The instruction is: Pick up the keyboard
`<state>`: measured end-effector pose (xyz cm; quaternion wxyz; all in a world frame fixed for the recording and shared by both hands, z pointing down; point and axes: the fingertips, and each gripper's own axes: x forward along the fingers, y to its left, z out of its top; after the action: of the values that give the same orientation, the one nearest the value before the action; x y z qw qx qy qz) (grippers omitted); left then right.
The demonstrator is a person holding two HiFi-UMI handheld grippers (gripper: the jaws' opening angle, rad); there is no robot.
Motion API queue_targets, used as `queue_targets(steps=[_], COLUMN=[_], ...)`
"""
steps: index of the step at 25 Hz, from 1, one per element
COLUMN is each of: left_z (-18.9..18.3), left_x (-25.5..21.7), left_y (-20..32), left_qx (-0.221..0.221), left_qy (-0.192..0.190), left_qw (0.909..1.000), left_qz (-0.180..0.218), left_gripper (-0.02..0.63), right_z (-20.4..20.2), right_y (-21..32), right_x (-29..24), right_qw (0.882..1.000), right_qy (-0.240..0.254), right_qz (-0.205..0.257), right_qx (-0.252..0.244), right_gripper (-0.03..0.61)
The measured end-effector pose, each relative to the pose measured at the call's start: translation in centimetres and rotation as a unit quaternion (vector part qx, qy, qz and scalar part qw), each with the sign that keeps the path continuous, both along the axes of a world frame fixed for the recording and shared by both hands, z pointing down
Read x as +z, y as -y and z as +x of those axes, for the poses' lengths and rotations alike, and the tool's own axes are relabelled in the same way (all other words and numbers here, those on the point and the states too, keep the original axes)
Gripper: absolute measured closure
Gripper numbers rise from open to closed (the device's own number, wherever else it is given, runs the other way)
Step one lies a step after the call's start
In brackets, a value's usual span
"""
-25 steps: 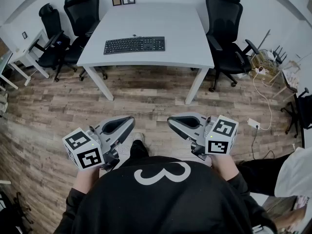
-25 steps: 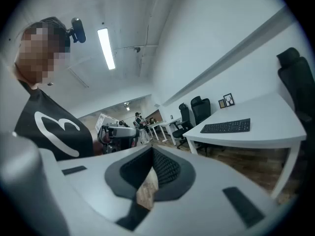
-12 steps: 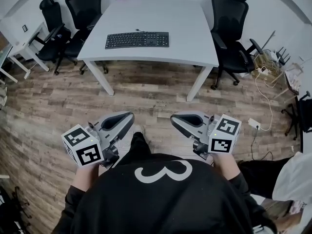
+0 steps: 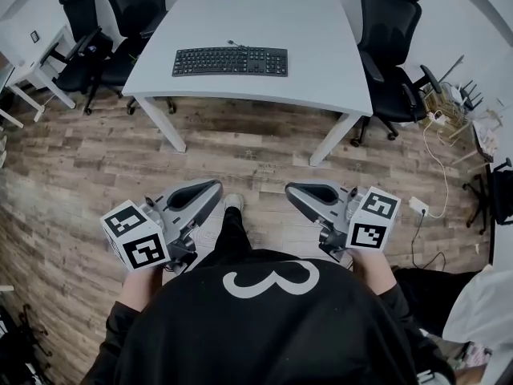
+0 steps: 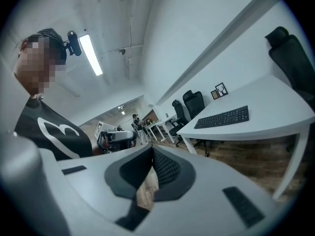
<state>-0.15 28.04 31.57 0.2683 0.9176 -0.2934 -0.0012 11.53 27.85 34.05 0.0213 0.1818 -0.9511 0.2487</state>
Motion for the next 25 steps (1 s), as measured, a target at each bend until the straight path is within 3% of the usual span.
queue_targets(steps=[19,25], left_z=[-8.7,-10.5], left_x=[4.2,5.4], left_y=[25.9,31.8], left_qx=[0.012,0.031], left_qy=[-0.004,0.008], left_qw=[0.9961,0.9955], left_qz=[-0.088,-0.089], left_gripper=[0.6,0.6], right_z=[-5.9,-7.5], right_y=[25.3,31.0], right_x=[4.0,4.1], right_qw=[0.995,0.993], right_qy=[-0.016,-0.021], right_qz=[-0.091,-0.096], right_qx=[0.049,0.067], right_gripper=[0.569,0.569])
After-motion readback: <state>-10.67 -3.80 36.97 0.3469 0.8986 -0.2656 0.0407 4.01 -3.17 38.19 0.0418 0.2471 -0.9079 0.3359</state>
